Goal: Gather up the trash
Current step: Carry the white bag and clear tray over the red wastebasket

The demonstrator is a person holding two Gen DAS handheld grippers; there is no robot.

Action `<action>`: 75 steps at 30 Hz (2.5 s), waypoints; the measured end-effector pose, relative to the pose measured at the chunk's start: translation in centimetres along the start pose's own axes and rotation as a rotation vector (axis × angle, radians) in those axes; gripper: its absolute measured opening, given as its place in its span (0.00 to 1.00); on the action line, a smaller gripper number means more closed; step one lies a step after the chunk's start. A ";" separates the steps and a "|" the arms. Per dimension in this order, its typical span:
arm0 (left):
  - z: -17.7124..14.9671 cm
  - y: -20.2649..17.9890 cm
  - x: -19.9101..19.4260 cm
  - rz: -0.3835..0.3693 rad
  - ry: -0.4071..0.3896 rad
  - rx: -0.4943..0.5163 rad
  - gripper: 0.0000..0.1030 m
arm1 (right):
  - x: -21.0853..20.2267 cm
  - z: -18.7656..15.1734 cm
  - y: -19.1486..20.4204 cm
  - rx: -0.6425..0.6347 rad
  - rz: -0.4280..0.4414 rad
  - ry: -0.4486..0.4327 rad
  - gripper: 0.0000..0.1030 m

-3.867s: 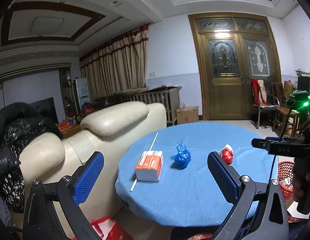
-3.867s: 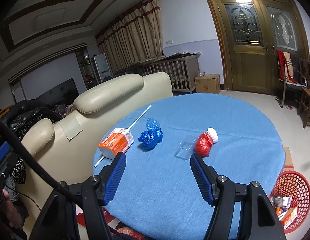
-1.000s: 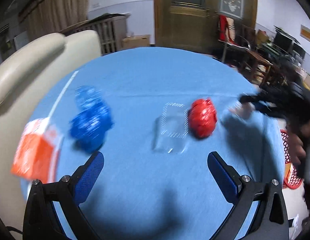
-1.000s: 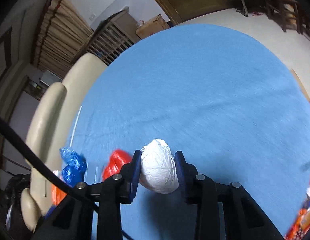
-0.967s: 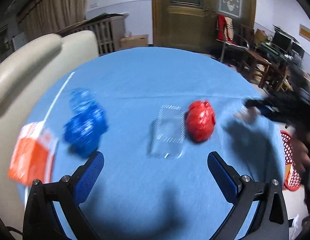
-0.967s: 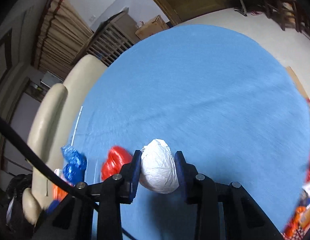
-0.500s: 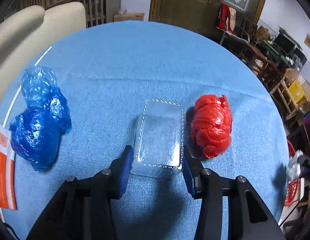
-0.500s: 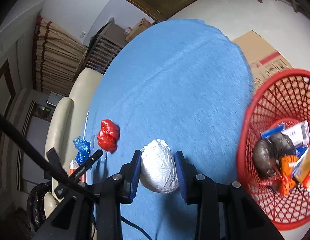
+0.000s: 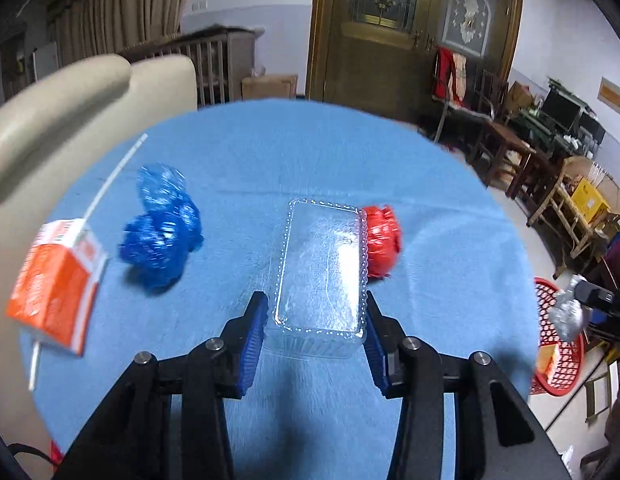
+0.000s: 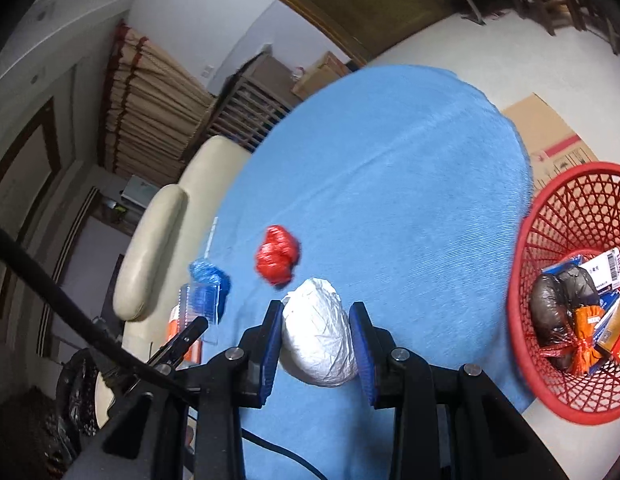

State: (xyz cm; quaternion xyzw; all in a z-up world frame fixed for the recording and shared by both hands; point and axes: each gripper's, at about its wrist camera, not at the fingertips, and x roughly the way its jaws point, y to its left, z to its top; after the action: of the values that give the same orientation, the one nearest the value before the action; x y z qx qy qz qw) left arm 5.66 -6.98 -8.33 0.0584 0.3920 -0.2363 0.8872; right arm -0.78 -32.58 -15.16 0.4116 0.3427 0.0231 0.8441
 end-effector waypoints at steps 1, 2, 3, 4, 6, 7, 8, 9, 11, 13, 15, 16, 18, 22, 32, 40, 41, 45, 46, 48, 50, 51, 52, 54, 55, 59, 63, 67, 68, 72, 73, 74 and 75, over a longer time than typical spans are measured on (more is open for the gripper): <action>-0.2 -0.3 -0.8 0.004 -0.011 0.001 0.46 | -0.4 -0.4 0.7 -0.018 0.001 -0.007 0.35; -0.6 -0.7 -2.1 0.012 -0.027 0.003 0.46 | -0.8 -0.7 1.3 -0.035 -0.001 -0.013 0.35; -0.7 -1.1 -2.9 0.021 -0.037 0.004 0.46 | -1.2 -1.0 1.8 -0.052 -0.004 -0.021 0.35; -0.8 -1.3 -3.5 0.030 -0.045 0.005 0.46 | -1.8 -1.3 2.5 -0.074 -0.008 -0.034 0.35; -1.2 -1.9 -5.2 0.054 -0.067 0.005 0.46 | -3.1 -1.7 3.5 -0.114 -0.017 -0.057 0.35; -1.4 -2.3 -6.0 0.065 -0.082 0.009 0.46 | -3.6 -1.9 4.1 -0.134 -0.026 -0.070 0.35; -1.4 -2.6 -6.6 0.073 -0.093 0.012 0.46 | -4.2 -2.3 4.8 -0.162 -0.042 -0.087 0.35; -1.7 -3.0 -7.5 0.081 -0.112 0.018 0.46 | -4.8 -2.6 5.5 -0.192 -0.059 -0.103 0.35; -2.1 -3.7 -9.0 0.079 -0.148 0.033 0.46 | -5.9 -3.3 7.0 -0.253 -0.083 -0.134 0.35; -2.5 -4.5 -10.3 0.075 -0.175 0.051 0.46 | -6.8 -3.9 8.0 -0.289 -0.084 -0.151 0.35; -2.7 -5.2 -11.5 0.066 -0.200 0.065 0.46 | -7.5 -4.3 8.6 -0.309 -0.082 -0.164 0.35; -2.8 -5.5 -12.1 0.061 -0.210 0.070 0.46 | -7.9 -4.5 8.9 -0.317 -0.083 -0.172 0.35; -2.9 -6.1 -13.1 0.054 -0.236 0.083 0.46 | -8.8 -4.9 9.4 -0.340 -0.085 -0.193 0.35; -2.8 -6.8 -14.3 0.059 -0.278 0.105 0.46 | -10.4 -5.3 9.9 -0.354 -0.071 -0.225 0.35; -3.5 -8.7 -15.3 0.035 -0.297 0.138 0.46 | -12.6 -5.5 9.6 -0.365 -0.071 -0.283 0.35; -3.7 -10.4 -15.3 0.031 -0.285 0.167 0.46 | -14.0 -5.6 9.0 -0.372 -0.080 -0.324 0.35; -3.7 -10.5 -15.2 0.031 -0.284 0.171 0.46 | -14.3 -5.7 8.9 -0.370 -0.080 -0.328 0.35; -3.7 -11.3 -15.0 0.029 -0.277 0.190 0.46 | -15.2 -5.8 8.4 -0.362 -0.083 -0.348 0.35; -3.8 -11.6 -15.0 0.029 -0.277 0.194 0.46 | -15.5 -5.8 8.1 -0.358 -0.083 -0.354 0.35; -3.7 -12.2 -15.0 0.023 -0.276 0.204 0.46 | -16.1 -5.8 7.8 -0.350 -0.082 -0.362 0.35; -3.7 -12.7 -15.0 0.018 -0.276 0.211 0.46 | -16.6 -5.8 7.3 -0.341 -0.086 -0.373 0.35; -3.7 -13.0 -15.0 0.015 -0.274 0.217 0.46 | -17.0 -5.8 7.0 -0.335 -0.088 -0.377 0.35; -3.6 -13.2 -14.9 0.014 -0.273 0.219 0.46 | -17.4 -5.9 6.7 -0.326 -0.090 -0.381 0.35; -3.6 -13.7 -14.8 0.009 -0.267 0.225 0.46 | -18.0 -5.8 6.1 -0.314 -0.096 -0.390 0.35; -3.7 -14.0 -14.8 0.008 -0.265 0.228 0.46 | -18.3 -5.8 5.8 -0.307 -0.099 -0.393 0.35; -3.7 -15.0 -14.5 0.000 -0.253 0.246 0.46 | -19.4 -5.7 4.1 -0.278 -0.117 -0.407 0.35; -3.6 -16.1 -14.4 -0.006 -0.247 0.264 0.46 | -20.2 -5.6 2.6 -0.247 -0.123 -0.415 0.35; -3.6 -17.0 -14.2 -0.017 -0.236 0.274 0.46 | -21.0 -5.5 1.5 -0.229 -0.128 -0.424 0.35; -3.6 -17.3 -14.2 -0.023 -0.231 0.277 0.46 | -21.2 -5.5 1.3 -0.225 -0.128 -0.426 0.35; -3.6 -18.1 -14.0 -0.040 -0.217 0.285 0.46 | -21.7 -5.3 0.5 -0.210 -0.129 -0.434 0.35; -3.5 -18.3 -14.0 -0.042 -0.216 0.287 0.46 | -21.7 -5.3 0.5 -0.207 -0.128 -0.435 0.35; -3.5 -18.6 -14.0 -0.045 -0.216 0.290 0.46 | -21.9 -5.3 0.2 -0.203 -0.128 -0.438 0.35; -3.5 -18.8 -14.1 -0.050 -0.216 0.293 0.46 | -22.0 -5.3 0.2 -0.201 -0.130 -0.441 0.35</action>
State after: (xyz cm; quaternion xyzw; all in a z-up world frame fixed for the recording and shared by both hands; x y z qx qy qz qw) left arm -13.59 -17.25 0.97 0.1515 0.2574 -0.3175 0.9000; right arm -20.69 -35.89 -4.97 0.2976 0.1720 -0.0877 0.9350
